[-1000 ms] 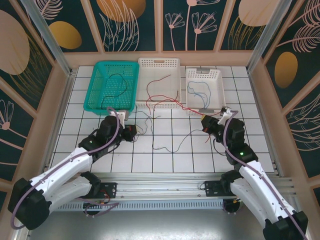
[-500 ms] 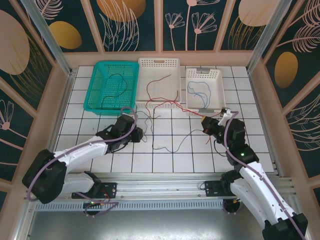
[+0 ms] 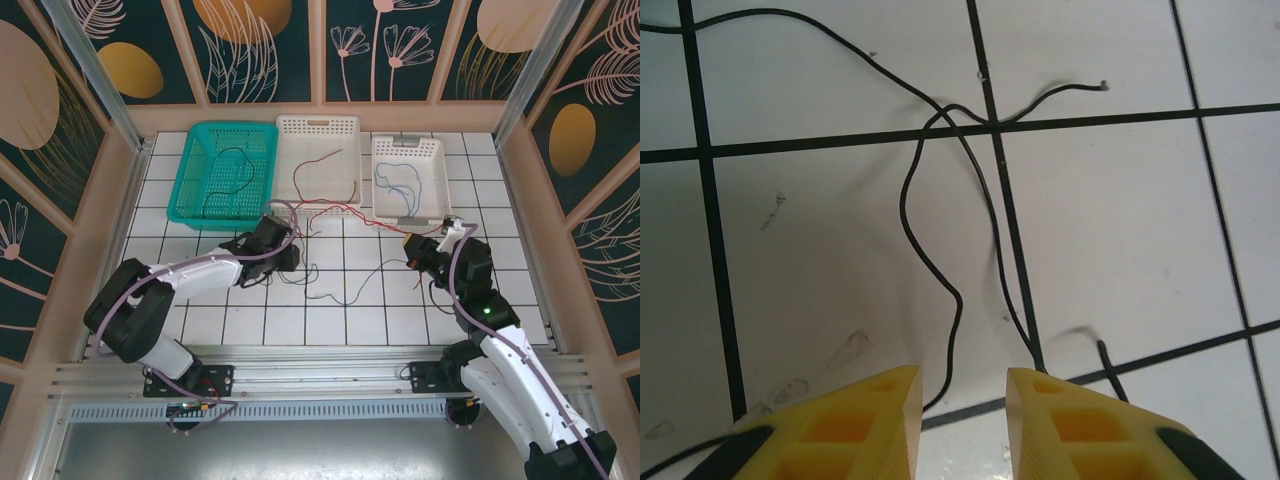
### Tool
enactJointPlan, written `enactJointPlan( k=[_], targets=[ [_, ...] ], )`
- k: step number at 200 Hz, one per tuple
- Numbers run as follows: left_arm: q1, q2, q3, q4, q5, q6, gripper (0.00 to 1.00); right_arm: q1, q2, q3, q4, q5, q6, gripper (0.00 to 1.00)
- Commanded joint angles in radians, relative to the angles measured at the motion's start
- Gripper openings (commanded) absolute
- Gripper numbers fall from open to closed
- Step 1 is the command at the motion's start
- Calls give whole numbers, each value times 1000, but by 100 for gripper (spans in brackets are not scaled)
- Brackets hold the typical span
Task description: Untangle the cables
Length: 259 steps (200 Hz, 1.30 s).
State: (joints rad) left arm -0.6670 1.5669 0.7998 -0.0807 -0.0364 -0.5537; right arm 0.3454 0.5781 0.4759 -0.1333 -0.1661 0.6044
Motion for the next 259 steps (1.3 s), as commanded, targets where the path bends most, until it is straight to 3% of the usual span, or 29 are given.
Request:
enactJointPlan(
  k=[1,58,144,259],
  targets=[
    [-2,50,42,-26,-15,23,30,-7,-15,44,-9,-4,-26,0],
    [-5,114,56,-6,-2,16,39,-9,-24,40,-9,-5,-28,0],
    [-5,130,15,11,-2,29,0,-10,-44,42,-26,0,-28,0],
    [-40,-132,-62,-58,72,-20,0,-14,-60,40,-33,2,-26,0]
  ],
)
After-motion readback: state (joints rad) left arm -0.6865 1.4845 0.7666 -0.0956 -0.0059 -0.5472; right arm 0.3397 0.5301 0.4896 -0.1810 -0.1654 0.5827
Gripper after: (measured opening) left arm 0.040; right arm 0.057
